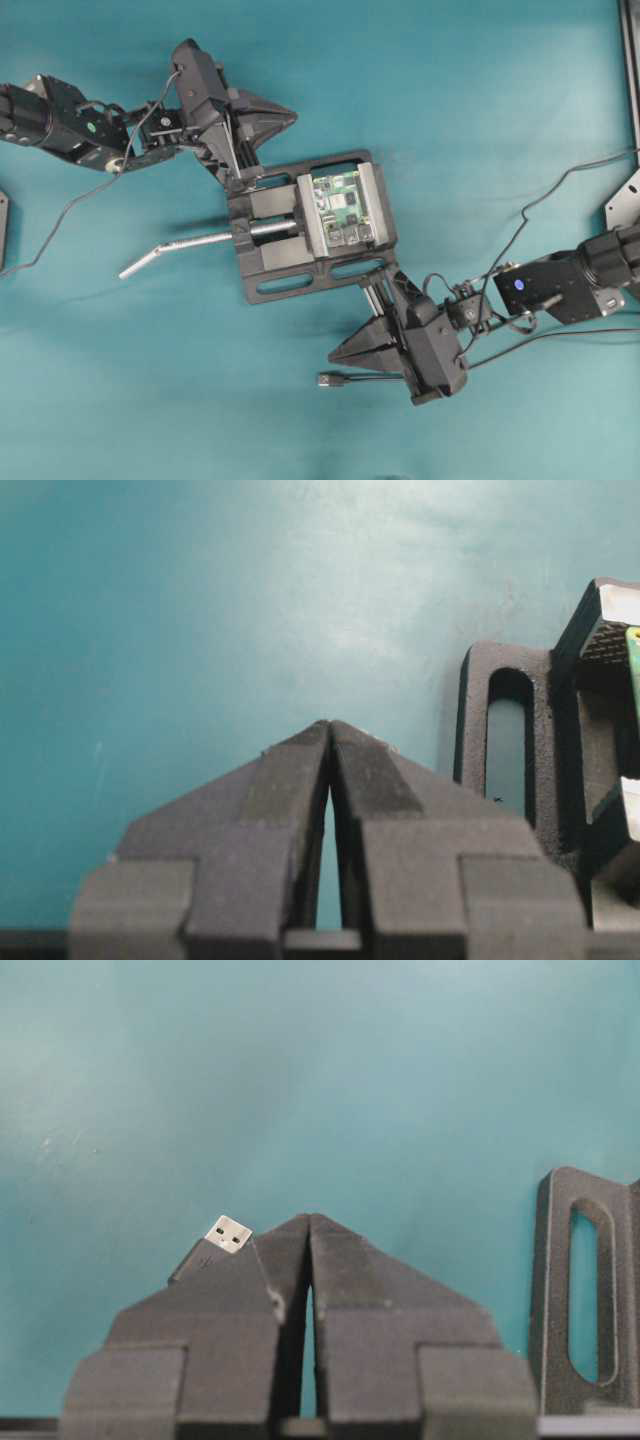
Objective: Insert the USB into the fixed PCB.
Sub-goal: 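Move the left gripper aside and lower the right gripper toward the USB plug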
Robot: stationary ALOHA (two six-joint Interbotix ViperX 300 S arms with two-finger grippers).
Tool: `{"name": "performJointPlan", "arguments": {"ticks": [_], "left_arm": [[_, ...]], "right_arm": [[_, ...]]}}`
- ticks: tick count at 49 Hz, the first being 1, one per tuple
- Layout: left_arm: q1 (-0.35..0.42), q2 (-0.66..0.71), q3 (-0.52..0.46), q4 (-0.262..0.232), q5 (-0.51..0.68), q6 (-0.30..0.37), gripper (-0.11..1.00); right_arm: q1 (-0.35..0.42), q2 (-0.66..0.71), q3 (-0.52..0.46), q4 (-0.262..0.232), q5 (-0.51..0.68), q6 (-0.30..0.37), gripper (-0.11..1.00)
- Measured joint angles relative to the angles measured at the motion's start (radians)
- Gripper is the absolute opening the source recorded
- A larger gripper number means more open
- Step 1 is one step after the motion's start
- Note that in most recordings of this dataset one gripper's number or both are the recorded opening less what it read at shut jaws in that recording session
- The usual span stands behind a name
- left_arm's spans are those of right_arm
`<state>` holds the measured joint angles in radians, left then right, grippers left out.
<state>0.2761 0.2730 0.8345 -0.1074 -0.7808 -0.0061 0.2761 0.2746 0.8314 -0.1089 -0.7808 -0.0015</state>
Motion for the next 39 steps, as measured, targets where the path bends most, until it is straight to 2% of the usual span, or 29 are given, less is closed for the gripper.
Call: {"name": "performJointPlan", "arguments": {"ticks": [4,7,15,30,39], "left_arm": [[-0.011,-0.014,0.000,0.015,0.043,-0.002,0.00],[-0.034,-0.034,-0.002,0.023,0.106,-0.005,0.00],[-0.071,-0.100,0.000,0.026,0.227,-0.035,0.00],[-0.106,-0.258,0.086,0.026,0.258,-0.094,0.00],[-0.118,-0.365,0.173,0.026,0.268,-0.095,0.00]], "right_arm": [[0.005,0.000,0.000,0.011,0.000,0.012,0.06],[0.008,0.000,0.000,0.035,-0.003,0.015,0.04],[0.018,-0.002,0.000,0.124,-0.023,0.015,0.04],[0.060,-0.025,-0.003,0.291,-0.032,0.011,0.04],[0.115,-0.031,-0.002,0.410,-0.057,-0.012,0.12]]}}
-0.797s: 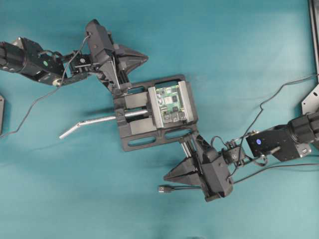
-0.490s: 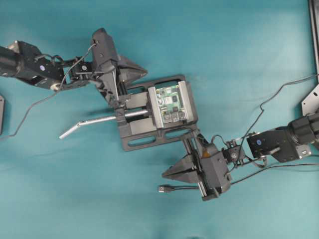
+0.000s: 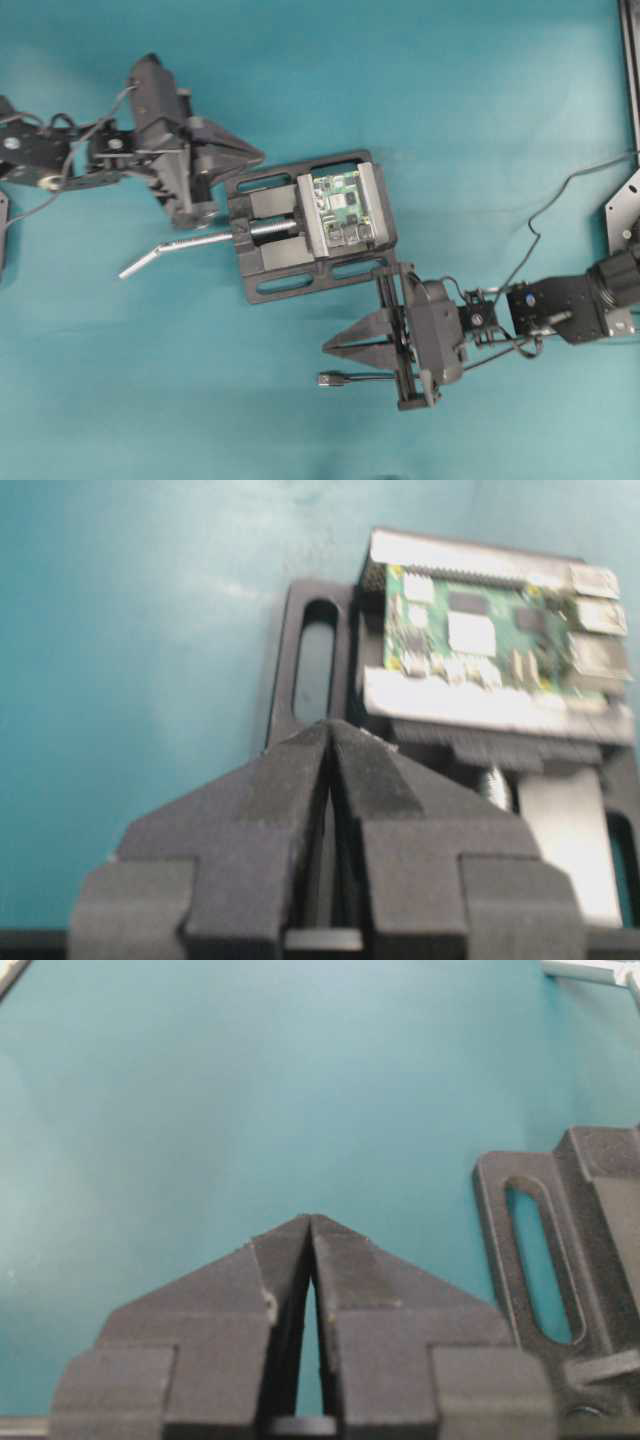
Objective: Insert the USB into the fixed PCB.
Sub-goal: 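Move the left gripper aside and lower the right gripper toward the USB plug, then close the right gripper on the black USB plug's cable end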
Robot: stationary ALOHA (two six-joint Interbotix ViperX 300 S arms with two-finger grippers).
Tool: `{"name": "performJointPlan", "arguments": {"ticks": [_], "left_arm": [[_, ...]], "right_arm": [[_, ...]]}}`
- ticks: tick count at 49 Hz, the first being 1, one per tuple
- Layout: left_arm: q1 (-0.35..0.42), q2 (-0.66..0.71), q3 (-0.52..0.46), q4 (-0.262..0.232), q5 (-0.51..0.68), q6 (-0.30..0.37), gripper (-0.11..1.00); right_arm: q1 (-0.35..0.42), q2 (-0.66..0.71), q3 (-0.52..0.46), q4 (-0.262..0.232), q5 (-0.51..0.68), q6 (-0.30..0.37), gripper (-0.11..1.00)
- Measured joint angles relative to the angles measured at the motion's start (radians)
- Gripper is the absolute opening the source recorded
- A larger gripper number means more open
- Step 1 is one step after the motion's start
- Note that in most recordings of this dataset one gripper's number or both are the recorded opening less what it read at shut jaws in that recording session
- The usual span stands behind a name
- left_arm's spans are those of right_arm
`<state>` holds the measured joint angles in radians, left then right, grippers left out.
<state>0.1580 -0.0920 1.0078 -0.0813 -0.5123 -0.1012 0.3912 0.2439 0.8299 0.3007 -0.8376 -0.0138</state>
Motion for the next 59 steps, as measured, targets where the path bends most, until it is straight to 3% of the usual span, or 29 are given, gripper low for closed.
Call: {"name": "performJointPlan", "arguments": {"ticks": [10,19,32,45,59], "left_arm": [[-0.006,-0.133,0.095,0.000,0.018,-0.002,0.00],[-0.008,-0.259,0.170,0.000,0.057,-0.002,0.00],[-0.008,-0.466,0.290,0.000,0.092,-0.002,0.00],[-0.008,-0.758,0.405,0.002,0.179,-0.002,0.00],[-0.006,-1.144,0.497,0.006,0.411,-0.002,0.00]], "right_arm": [[0.052,0.003,-0.002,0.150,-0.018,-0.052,0.36],[0.075,0.000,0.000,0.225,-0.021,-0.094,0.60],[0.132,0.020,-0.002,0.288,-0.049,-0.101,0.61],[0.170,0.066,-0.023,0.345,-0.067,-0.098,0.69],[0.187,0.117,-0.046,0.360,-0.067,-0.101,0.70]]}}
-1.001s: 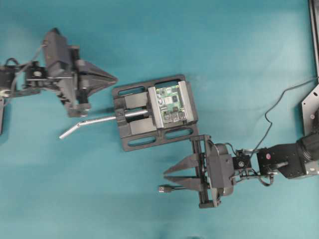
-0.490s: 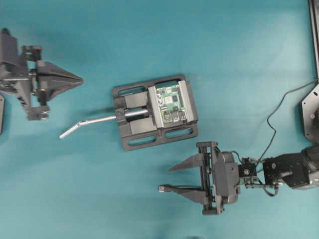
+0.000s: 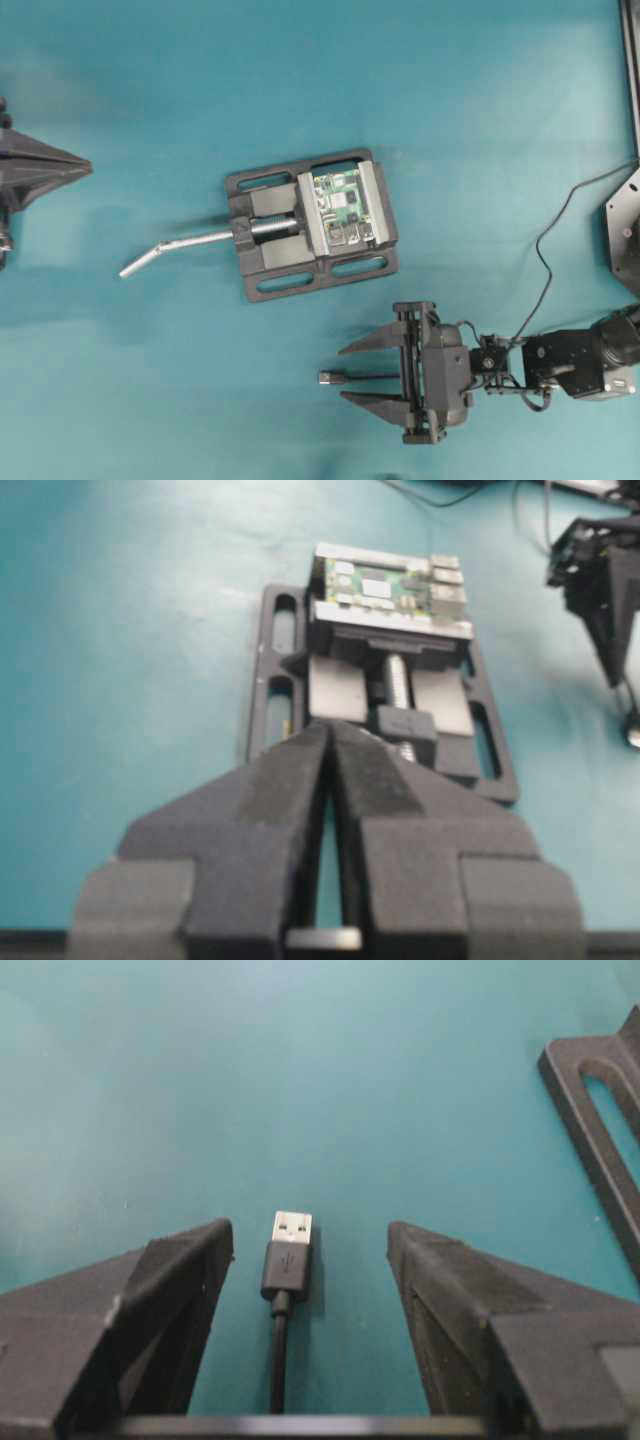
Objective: Insert the USB into the fixed PCB.
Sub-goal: 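Close the right gripper on the black USB plug's cable end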
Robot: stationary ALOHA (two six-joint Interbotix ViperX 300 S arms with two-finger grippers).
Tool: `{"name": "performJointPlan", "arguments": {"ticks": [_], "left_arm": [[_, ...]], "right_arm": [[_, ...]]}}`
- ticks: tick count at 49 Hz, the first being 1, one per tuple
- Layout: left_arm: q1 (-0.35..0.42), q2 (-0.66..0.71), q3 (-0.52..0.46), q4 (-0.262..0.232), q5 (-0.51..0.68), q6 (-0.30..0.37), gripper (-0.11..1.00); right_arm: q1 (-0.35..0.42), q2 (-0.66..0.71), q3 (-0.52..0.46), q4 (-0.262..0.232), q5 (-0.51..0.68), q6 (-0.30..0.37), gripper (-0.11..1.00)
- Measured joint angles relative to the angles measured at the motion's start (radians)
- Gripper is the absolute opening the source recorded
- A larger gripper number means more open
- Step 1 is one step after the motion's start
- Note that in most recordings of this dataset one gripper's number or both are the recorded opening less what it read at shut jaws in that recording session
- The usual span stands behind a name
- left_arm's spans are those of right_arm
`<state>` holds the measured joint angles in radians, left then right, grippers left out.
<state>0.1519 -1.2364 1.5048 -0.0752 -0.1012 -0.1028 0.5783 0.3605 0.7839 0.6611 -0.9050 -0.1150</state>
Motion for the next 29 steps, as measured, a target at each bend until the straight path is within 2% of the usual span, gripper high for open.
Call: {"name": "performJointPlan", "arguments": {"ticks": [9,29], "left_arm": [[0.006,-0.123,0.038,0.000,0.103,0.000,0.00],[0.032,-0.123,0.043,0.000,0.100,0.000,0.00]], "right_arm": [[0.000,0.015,-0.005,0.002,0.000,0.000,0.70],[0.000,0.057,-0.029,0.015,0.002,0.000,0.70]]}}
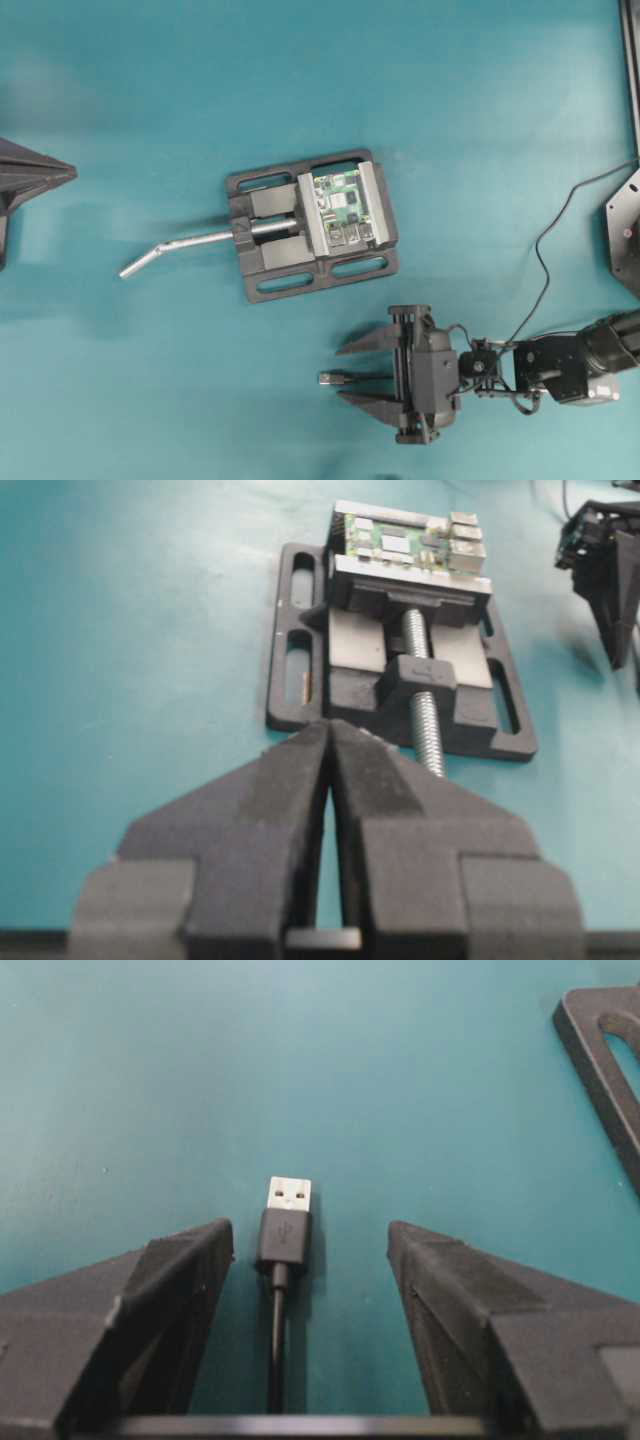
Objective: Insert the USB into the fixed PCB.
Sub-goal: 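Close the right gripper on the black USB plug's cable end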
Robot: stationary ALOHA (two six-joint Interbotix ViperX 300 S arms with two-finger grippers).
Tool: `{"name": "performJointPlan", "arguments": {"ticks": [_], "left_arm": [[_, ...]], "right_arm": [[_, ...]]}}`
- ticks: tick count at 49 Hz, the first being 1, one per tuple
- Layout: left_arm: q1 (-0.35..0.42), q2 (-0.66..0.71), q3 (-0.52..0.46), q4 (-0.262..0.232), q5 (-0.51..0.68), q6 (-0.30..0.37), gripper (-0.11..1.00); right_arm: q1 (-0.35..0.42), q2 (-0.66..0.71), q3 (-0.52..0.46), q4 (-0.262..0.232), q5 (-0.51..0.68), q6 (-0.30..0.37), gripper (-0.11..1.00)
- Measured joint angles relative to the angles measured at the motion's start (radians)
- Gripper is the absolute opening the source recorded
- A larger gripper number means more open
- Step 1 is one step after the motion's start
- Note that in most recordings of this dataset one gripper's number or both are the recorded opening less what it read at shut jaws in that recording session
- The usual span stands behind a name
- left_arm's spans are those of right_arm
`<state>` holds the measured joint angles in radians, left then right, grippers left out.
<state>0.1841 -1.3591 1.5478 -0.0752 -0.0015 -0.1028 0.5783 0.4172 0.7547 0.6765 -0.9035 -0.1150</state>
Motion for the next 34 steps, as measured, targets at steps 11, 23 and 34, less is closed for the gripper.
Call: {"name": "performJointPlan", "arguments": {"ticks": [11,23,34], "left_arm": [[0.014,0.000,0.008,0.000,-0.031,0.000,0.00],[0.014,-0.002,0.005,0.002,-0.032,0.000,0.00],[0.014,0.000,-0.011,0.003,0.015,0.000,0.00]], "right_arm": [[0.000,0.017,-0.014,0.000,0.012,0.003,0.69],[0.000,0.020,-0.014,0.000,0.026,0.005,0.67],[0.002,0.020,-0.012,0.000,0.043,0.003,0.63]]}}
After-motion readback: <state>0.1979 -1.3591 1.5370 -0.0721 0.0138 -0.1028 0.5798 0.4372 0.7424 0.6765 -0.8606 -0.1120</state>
